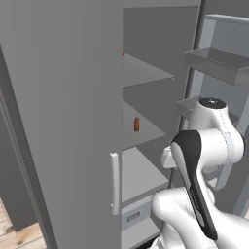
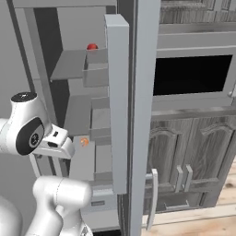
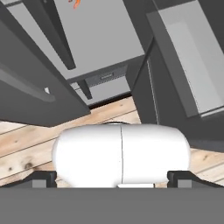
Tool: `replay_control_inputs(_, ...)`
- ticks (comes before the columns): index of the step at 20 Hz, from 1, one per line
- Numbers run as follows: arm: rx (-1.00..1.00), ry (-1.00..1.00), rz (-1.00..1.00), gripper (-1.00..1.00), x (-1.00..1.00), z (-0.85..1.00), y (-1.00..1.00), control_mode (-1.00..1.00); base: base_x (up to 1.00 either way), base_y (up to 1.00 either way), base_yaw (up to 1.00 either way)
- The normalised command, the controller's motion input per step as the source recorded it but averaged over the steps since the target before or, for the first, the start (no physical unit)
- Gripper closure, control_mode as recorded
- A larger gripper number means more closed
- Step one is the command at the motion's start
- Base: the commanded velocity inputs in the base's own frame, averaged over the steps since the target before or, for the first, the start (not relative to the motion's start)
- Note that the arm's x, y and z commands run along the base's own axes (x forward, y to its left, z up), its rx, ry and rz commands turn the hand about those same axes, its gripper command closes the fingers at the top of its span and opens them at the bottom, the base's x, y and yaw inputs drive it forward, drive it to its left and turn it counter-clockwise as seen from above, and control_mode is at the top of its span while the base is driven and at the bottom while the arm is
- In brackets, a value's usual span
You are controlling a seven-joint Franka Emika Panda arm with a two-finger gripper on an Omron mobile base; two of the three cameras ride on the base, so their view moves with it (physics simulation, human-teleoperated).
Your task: Store the hot dog in the freezer for long-term storage. Close the freezer door after placing the cooked food.
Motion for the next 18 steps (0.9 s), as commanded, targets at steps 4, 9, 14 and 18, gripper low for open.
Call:
replay_control_inputs(4, 0.0, 0.0, 0.0, -1.0, 0.0, 0.0, 0.0, 1.0, -0.41, -0.11, 0.0)
replay_control_inputs(9, 0.0, 0.0, 0.0, -1.0, 0.0, 0.0, 0.0, 1.0, -0.39, -0.06, 0.0)
replay_control_inputs(14, 0.0, 0.0, 0.0, -1.0, 0.0, 0.0, 0.0, 1.0, -0.27, -0.04, 0.0)
replay_control_inputs(18, 0.0, 0.0, 0.0, -1.0, 0.0, 0.0, 0.0, 1.0, -0.29, -0.21, 0.02)
